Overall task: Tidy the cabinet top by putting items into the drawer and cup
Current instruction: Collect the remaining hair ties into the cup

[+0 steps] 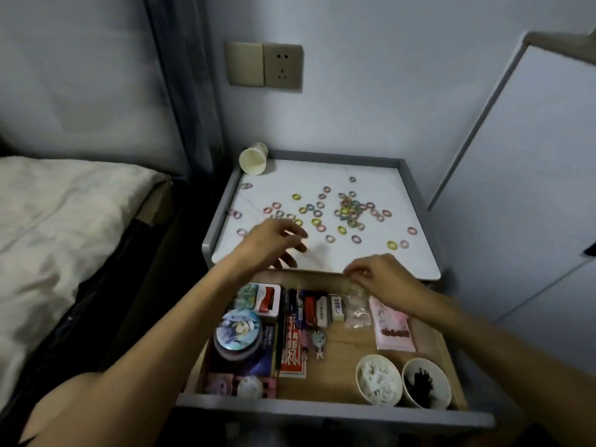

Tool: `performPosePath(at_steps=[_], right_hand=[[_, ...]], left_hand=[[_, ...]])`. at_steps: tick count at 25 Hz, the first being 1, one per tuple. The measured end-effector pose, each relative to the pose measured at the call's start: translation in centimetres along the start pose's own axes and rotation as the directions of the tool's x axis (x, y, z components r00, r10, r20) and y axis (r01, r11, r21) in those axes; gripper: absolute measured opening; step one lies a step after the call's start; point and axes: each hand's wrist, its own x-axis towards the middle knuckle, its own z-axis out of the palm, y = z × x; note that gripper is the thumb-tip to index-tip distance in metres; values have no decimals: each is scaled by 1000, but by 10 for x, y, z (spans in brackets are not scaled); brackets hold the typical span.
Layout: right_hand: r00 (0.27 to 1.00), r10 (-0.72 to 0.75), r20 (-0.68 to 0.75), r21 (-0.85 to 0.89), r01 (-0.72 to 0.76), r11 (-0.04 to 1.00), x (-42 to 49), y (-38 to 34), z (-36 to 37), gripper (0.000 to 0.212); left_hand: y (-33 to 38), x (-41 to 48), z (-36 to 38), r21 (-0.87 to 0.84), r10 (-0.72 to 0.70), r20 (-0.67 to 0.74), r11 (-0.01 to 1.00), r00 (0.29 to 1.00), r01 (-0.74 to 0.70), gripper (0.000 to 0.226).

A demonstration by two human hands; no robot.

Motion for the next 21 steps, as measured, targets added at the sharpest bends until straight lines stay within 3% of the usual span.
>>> performPosePath(at_steps=[5, 12, 16, 21], right_hand=[[980, -178, -85, -182, 160, 970, 141, -45, -19, 29], [974, -223, -45, -372, 191, 908, 302, -94, 5, 55], [985, -169, -27, -435, 141, 889, 330, -108, 15, 57], [975, -157, -157, -292, 106, 951, 308, -104, -7, 58]], left_hand=[[-16, 33, -79, -222, -69, -287, 975, 955, 4, 22], [-32, 62, -115, -323, -126, -435, 946, 892, -24, 18], [-32, 66, -116, -294, -101, -433, 955, 896, -34, 17], [-31, 66, -105, -252, -81, -450, 967, 889, -39, 28]])
